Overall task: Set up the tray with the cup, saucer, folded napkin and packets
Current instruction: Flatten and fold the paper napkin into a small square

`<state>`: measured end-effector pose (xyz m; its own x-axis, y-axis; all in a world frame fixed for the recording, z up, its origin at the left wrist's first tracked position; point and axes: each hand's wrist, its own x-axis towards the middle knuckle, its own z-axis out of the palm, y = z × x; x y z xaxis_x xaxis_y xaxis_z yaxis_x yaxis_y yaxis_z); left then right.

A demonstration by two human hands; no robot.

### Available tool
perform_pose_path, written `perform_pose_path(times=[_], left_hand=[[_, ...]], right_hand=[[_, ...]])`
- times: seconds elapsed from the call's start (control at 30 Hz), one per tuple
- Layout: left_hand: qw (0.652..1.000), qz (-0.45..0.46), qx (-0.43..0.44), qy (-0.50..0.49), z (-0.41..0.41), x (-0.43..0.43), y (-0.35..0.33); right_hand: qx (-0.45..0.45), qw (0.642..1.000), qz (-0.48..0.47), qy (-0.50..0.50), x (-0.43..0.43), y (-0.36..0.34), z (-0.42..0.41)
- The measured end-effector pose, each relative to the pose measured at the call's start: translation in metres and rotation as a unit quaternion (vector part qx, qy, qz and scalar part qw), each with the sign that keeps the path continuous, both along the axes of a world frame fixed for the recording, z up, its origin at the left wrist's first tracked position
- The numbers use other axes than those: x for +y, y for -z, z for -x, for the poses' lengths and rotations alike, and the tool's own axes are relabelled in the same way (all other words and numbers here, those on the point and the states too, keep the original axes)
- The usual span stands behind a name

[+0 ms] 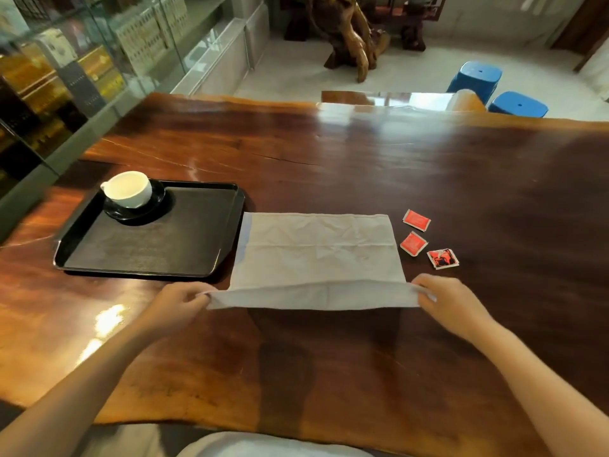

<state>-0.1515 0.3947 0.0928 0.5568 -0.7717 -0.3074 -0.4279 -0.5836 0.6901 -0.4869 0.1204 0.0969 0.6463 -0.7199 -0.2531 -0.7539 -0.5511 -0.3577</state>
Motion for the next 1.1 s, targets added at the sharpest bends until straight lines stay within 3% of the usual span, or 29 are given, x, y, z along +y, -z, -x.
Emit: perform_pose_path(times=[0.17, 0.37, 0.7, 0.77, 0.83, 0.93, 1.0, 1.1], left_hand=[[0.975, 0.116, 0.129, -0.137, -0.017, -0.023, -0.031], [0.953, 0.08, 0.169, -0.238, -0.054, -0.091, -0.016], [0.961, -0.001, 0.155, -0.229, -0.105, -0.175, 0.045], [0.968, -0.009, 0.127, -0.216, -0.108, -0.183, 0.052], [0.978, -0.011, 0.043, -0.203, -0.101, -0.186, 0.061], [0.989, 0.058, -0.082, -0.105, -0.065, -0.18, 0.082], [0.989, 0.074, -0.129, 0.008, -0.026, -0.17, 0.107], [0.97, -0.014, -0.201, 0.132, 0.004, -0.164, 0.155]], right_hand=[[-0.13, 0.99, -0.013, 0.049, -0.043, -0.028, -0.016], [-0.188, 0.969, -0.082, 0.136, -0.088, -0.017, -0.064], [-0.127, 0.967, -0.095, 0.201, -0.13, 0.026, -0.13], [-0.101, 0.969, -0.096, 0.202, -0.138, 0.039, -0.14], [-0.083, 0.967, -0.078, 0.228, -0.143, 0.056, -0.15], [-0.033, 0.967, 0.064, 0.246, -0.127, 0.081, -0.168], [-0.068, 0.975, 0.109, 0.18, -0.09, 0.098, -0.188], [-0.06, 0.996, 0.07, -0.019, -0.018, 0.135, -0.229]])
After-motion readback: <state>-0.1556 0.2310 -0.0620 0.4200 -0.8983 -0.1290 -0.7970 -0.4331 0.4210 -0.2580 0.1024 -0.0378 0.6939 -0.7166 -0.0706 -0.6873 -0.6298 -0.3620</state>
